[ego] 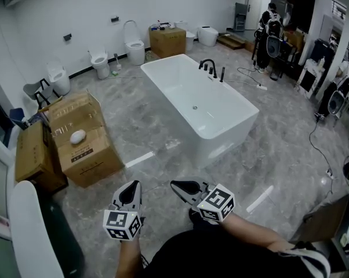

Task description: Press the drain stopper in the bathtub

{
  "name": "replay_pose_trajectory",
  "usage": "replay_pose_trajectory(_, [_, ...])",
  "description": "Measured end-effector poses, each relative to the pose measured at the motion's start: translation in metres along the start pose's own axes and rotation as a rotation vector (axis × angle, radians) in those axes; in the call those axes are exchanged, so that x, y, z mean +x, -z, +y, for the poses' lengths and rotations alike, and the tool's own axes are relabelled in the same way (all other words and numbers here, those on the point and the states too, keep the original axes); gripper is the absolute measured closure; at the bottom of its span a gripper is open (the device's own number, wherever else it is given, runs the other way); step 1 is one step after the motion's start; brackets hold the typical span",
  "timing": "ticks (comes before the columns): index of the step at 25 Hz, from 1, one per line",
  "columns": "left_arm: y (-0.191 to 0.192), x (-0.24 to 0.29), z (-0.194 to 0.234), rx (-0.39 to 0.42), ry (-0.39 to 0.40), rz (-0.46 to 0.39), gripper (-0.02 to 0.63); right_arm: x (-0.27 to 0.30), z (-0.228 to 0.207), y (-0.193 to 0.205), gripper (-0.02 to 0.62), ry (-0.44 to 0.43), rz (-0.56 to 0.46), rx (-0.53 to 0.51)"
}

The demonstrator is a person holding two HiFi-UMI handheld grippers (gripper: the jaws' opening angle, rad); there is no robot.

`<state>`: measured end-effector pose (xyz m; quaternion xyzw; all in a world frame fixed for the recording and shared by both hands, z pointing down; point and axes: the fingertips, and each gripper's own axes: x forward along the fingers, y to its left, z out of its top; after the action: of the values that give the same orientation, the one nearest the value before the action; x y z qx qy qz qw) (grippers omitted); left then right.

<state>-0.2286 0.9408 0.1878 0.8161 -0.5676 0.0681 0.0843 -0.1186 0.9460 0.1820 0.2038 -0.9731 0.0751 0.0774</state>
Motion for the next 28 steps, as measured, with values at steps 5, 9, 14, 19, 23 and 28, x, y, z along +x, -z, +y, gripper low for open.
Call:
replay_pose_trajectory(5, [-0.001, 0.023, 0.018, -0.020, -0.011, 0.007, 0.583, 0.025, -0.018, -0.003, 0.581, -0.032, 0.020, -0.002])
replay_pose_trajectory(9, [0.005, 0.061, 0.031, -0.040, -0.033, 0.024, 0.583, 0.039, -0.056, 0.001, 0.581, -0.042, 0.033, 0.010])
replay_pose_trajectory(14, [0.001, 0.139, 0.046, -0.046, -0.018, 0.041, 0.583, 0.059, -0.130, 0.000, 0.581, -0.027, 0.026, 0.019])
replay_pose_trajectory(19, [-0.025, 0.229, 0.042, -0.014, 0.024, 0.060, 0.583, 0.065, -0.227, -0.009, 0.581, 0.006, 0.032, 0.036])
replay_pose_trajectory(23, [-0.035, 0.291, 0.054, -0.011, 0.019, 0.087, 0.583, 0.078, -0.292, -0.011, 0.581, 0.003, 0.034, 0.059])
replay_pose_trajectory(28, [-0.041, 0.355, 0.064, -0.015, 0.012, 0.124, 0.583, 0.091, -0.359, -0.013, 0.581, -0.010, 0.039, 0.083])
